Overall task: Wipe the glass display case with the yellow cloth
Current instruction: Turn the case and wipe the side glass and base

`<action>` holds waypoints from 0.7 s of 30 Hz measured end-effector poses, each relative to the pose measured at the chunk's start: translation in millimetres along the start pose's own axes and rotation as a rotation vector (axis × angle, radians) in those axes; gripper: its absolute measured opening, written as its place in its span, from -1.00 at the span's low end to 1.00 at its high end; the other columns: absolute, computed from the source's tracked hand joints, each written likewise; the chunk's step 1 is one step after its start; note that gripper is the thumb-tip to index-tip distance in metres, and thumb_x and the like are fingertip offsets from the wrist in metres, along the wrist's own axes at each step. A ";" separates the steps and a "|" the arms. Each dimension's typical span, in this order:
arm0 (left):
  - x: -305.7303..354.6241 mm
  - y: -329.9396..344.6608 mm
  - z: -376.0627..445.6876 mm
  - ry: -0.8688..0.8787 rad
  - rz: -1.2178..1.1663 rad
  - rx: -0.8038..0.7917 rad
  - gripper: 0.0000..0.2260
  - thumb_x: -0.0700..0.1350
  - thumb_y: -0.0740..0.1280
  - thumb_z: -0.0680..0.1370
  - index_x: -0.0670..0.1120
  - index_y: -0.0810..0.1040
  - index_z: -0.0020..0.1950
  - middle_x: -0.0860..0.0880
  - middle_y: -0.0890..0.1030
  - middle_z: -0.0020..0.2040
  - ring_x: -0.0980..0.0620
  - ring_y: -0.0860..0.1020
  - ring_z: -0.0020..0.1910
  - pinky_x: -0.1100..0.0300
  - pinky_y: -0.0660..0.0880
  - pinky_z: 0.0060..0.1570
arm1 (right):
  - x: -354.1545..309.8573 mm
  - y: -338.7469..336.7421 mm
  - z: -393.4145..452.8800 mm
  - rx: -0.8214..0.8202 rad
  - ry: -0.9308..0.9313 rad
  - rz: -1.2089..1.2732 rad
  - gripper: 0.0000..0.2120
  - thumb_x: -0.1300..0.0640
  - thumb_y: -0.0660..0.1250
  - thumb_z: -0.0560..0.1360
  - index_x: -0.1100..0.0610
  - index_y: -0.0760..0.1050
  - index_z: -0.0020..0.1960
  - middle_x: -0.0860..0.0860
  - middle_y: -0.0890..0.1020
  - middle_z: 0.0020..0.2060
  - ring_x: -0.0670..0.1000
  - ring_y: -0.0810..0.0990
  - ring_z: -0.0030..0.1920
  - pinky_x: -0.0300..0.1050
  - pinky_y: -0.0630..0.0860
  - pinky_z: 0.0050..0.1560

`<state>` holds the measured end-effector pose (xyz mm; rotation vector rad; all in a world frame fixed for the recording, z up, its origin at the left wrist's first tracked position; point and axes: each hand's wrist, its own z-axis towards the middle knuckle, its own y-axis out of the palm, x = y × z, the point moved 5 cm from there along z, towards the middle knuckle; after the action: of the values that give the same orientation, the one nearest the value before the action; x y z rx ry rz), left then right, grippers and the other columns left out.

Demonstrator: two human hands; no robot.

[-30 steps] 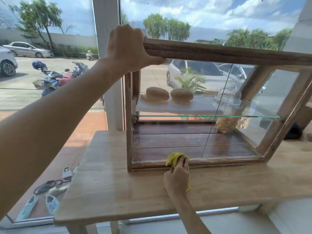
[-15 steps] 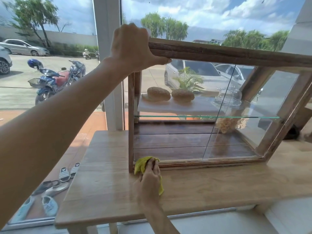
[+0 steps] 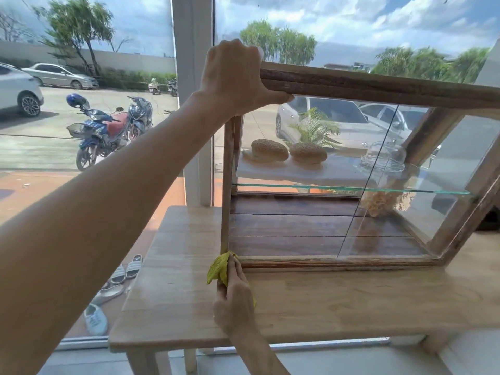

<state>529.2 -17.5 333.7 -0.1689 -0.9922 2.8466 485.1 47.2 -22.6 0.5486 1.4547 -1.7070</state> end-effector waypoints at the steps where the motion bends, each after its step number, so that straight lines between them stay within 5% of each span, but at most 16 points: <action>1: 0.3 -0.7 -0.2 0.003 0.005 -0.005 -0.30 0.51 0.21 0.26 -0.13 0.54 -0.14 0.06 0.27 -0.46 -0.01 0.38 -0.28 0.17 0.28 -0.18 | -0.1 0.4 0.1 0.005 -0.011 -0.002 -0.42 0.24 0.14 0.57 0.17 0.01 0.53 0.00 0.15 0.51 -0.07 0.04 0.51 -0.33 -0.03 0.46; 4: 0.3 -0.1 0.2 0.004 0.028 -0.012 -0.29 0.53 0.19 0.26 -0.13 0.54 -0.14 0.06 0.26 -0.46 -0.01 0.38 -0.29 0.16 0.28 -0.19 | 0.5 3.4 2.8 0.022 -0.027 -0.020 -0.40 0.26 0.15 0.55 0.18 0.02 0.53 0.02 0.20 0.49 -0.01 0.06 0.51 -0.24 0.05 0.48; 9: -2.0 3.5 2.7 0.000 0.026 0.009 -0.23 0.54 0.17 0.24 -0.13 0.59 -0.05 0.06 0.29 -0.44 -0.01 0.40 -0.27 0.16 0.30 -0.17 | 2.8 1.6 10.5 0.076 -0.015 -0.033 -0.41 0.27 0.17 0.53 0.17 0.07 0.51 0.06 0.28 0.43 0.01 0.18 0.45 -0.44 -0.04 0.33; 16: -3.0 2.5 2.0 0.012 0.013 0.032 -0.23 0.54 0.18 0.24 -0.15 0.59 -0.05 -0.02 0.45 -0.34 -0.02 0.41 -0.27 0.15 0.30 -0.16 | 8.7 2.6 10.2 0.069 -0.054 -0.035 -0.40 0.29 0.17 0.50 0.13 0.13 0.50 0.02 0.32 0.43 -0.01 0.25 0.43 -0.15 0.17 0.47; 21: -1.5 2.5 1.3 0.003 0.010 0.012 -0.20 0.55 0.17 0.23 -0.17 0.59 -0.05 0.04 0.32 -0.45 -0.02 0.41 -0.29 0.16 0.29 -0.18 | 17.8 -43.5 -11.0 0.403 -0.039 0.230 -0.43 0.26 0.15 0.38 0.00 0.32 0.38 -0.11 0.55 0.17 -0.01 0.54 0.17 -0.10 0.41 0.23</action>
<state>530.3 -20.4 333.2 -0.1779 -0.9755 2.8599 438.3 52.8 -12.5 0.8574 0.9772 -1.8170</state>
